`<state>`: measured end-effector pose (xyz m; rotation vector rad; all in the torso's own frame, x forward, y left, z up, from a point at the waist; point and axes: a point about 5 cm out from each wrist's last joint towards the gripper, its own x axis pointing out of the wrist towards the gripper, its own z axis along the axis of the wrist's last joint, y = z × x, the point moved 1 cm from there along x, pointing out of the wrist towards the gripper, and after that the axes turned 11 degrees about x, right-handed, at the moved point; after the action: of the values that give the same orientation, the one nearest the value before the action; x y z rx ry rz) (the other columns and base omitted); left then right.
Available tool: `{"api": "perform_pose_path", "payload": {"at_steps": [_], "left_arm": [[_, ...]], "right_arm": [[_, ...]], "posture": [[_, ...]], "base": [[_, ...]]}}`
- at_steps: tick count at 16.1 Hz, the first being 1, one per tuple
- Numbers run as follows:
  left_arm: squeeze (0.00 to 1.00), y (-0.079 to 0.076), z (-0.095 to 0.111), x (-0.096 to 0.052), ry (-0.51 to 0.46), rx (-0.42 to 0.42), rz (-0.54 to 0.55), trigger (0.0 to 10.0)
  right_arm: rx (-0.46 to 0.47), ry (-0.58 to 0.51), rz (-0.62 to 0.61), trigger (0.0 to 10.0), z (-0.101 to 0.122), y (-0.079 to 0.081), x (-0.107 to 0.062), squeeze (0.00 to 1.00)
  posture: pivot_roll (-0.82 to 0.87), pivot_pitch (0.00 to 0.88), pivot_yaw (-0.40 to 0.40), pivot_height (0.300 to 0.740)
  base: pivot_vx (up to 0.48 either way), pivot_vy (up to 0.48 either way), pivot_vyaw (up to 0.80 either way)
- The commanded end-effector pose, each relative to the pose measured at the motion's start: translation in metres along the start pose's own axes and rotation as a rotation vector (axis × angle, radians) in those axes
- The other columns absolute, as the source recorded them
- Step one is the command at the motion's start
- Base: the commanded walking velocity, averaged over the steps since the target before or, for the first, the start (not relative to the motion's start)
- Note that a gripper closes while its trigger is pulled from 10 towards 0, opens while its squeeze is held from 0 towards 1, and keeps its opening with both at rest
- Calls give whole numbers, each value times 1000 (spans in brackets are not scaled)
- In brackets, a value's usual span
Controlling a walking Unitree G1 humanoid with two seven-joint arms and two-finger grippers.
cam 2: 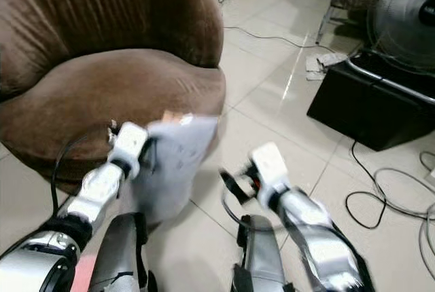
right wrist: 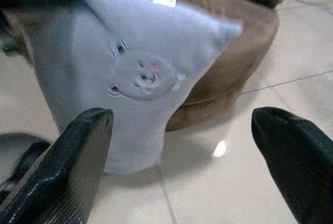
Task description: Move the pillow to the sofa from floor
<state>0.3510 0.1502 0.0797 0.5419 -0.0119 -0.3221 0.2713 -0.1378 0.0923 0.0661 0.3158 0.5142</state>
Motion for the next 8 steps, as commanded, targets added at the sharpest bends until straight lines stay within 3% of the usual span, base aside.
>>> {"api": "perform_pose_path", "payload": {"at_steps": [1,3,4,5,8], "left_arm": [[0,25,17,-1,-103,-32,95,0],[0,45,30,-17,-174,-90,179,0],[0,49,35,-24,-192,-121,194,4431],[0,48,39,-31,-202,-142,180,10000],[0,44,42,-41,-135,-158,154,10000]], "right_arm": [[-2,17,-55,10000,-5,-5,5,0],[33,-58,-101,10000,8,-6,13,0],[53,-102,-124,10000,15,-7,19,0],[75,-133,-152,10000,20,-8,22,0],[123,-177,-201,10000,26,-9,31,0]], "posture": [[97,0,-23,534],[94,0,-12,534],[85,0,-3,539],[82,0,0,549],[91,0,7,574]], "base": [[0,0,0],[0,0,0],[0,0,0],[0,0,0],[0,0,0]]}}
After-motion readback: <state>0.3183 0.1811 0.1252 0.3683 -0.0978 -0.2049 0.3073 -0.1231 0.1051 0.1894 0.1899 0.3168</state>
